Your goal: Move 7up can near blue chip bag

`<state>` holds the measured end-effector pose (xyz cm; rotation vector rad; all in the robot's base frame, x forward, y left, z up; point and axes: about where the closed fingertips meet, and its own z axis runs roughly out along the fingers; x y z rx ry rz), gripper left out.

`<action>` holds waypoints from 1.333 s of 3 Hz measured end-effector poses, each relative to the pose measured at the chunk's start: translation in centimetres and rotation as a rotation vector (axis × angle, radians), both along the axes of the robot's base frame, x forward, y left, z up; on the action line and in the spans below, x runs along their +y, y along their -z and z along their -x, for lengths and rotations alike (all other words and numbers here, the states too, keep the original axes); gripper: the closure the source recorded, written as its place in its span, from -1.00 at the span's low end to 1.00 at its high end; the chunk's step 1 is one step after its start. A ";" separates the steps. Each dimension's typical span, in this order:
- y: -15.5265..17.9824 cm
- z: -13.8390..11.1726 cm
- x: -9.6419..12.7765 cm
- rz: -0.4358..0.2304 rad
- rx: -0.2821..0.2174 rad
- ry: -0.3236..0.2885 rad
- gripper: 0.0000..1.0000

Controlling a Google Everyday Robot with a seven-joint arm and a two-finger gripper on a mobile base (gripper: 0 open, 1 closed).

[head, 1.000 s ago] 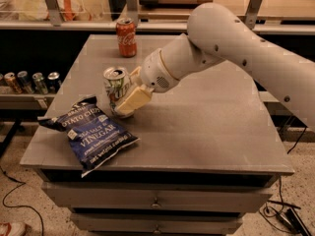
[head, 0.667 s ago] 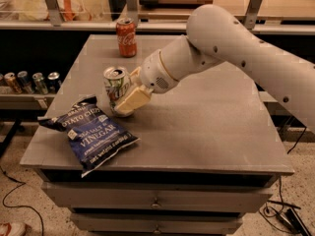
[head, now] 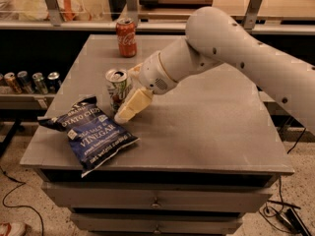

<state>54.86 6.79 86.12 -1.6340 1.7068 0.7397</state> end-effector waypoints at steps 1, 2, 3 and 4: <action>0.0 -0.1 -0.1 0.001 -0.003 0.002 -1.00; -0.5 -1.2 -1.3 0.014 -0.034 0.019 -1.00; -0.6 -3.0 -3.4 0.052 -0.081 0.045 -1.00; -0.6 -4.7 -5.7 0.089 -0.113 0.076 -1.00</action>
Offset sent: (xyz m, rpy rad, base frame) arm 0.0277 -0.0325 0.0117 -0.0295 -0.0766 -0.0491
